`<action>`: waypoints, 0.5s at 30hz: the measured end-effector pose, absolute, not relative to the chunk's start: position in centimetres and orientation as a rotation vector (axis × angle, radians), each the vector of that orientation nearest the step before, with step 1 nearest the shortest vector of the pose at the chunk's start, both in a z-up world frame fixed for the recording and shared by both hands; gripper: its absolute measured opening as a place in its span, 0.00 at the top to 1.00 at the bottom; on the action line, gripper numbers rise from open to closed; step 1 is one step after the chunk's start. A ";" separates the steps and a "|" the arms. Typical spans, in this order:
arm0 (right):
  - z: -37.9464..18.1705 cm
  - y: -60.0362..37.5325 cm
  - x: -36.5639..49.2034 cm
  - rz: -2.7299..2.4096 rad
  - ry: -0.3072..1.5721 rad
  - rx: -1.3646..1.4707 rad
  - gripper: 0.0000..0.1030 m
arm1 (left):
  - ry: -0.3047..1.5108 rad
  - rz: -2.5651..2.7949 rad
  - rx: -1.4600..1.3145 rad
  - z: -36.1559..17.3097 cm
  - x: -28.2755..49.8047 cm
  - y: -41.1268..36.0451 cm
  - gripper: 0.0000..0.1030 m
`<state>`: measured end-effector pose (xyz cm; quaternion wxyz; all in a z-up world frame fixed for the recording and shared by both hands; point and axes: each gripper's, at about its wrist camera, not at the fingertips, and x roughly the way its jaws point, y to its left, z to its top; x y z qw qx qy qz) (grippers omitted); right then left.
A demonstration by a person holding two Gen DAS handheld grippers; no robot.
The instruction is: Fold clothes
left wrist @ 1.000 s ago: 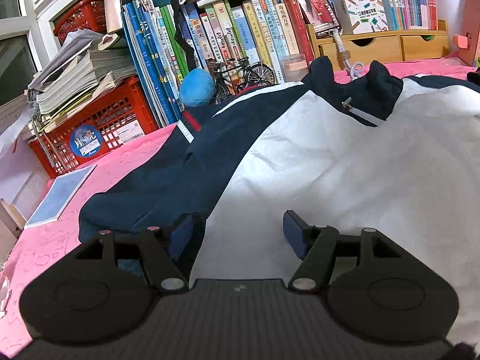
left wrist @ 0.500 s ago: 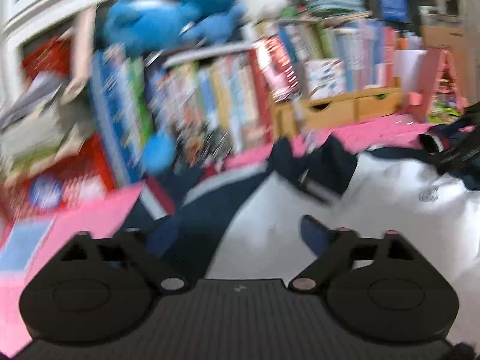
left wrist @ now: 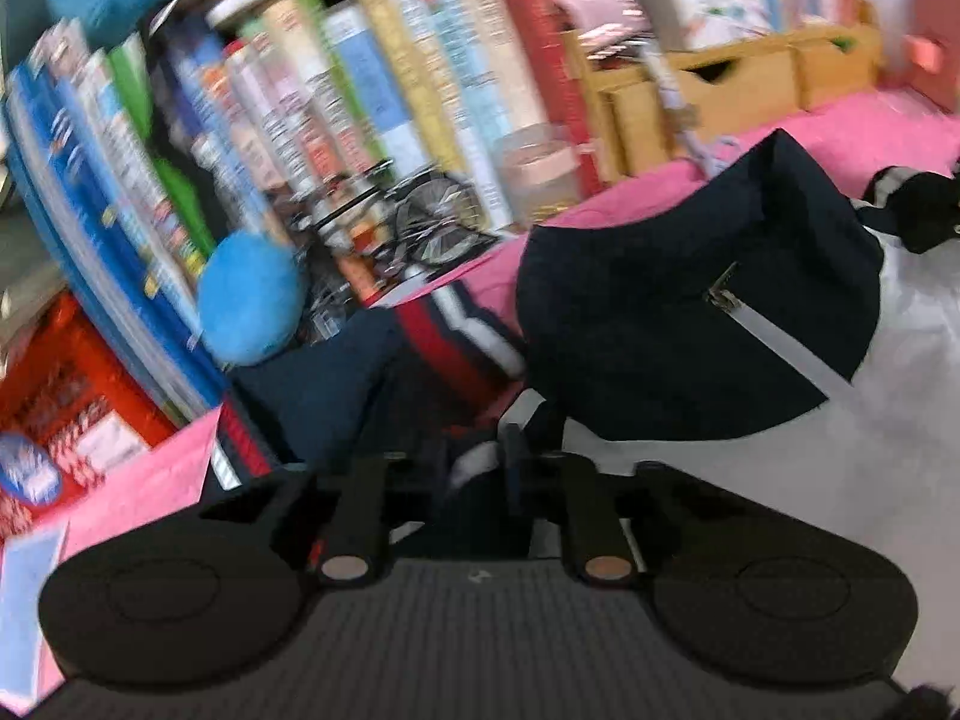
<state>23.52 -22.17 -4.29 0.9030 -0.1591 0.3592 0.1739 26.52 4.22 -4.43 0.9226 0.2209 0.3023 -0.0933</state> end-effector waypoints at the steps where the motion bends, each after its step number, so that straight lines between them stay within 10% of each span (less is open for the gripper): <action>1: -4.0 -22.0 24.1 0.355 0.729 -0.332 0.92 | 0.613 -0.174 0.447 -4.4 26.9 4.5 0.86; 12: -7.0 -18.7 30.8 0.188 0.708 -0.416 0.89 | 0.605 -0.028 0.445 -3.7 28.2 5.5 0.73; 15: -6.3 -18.7 29.3 0.153 0.714 -0.451 0.70 | 0.595 -0.002 0.427 -3.0 27.0 5.6 0.70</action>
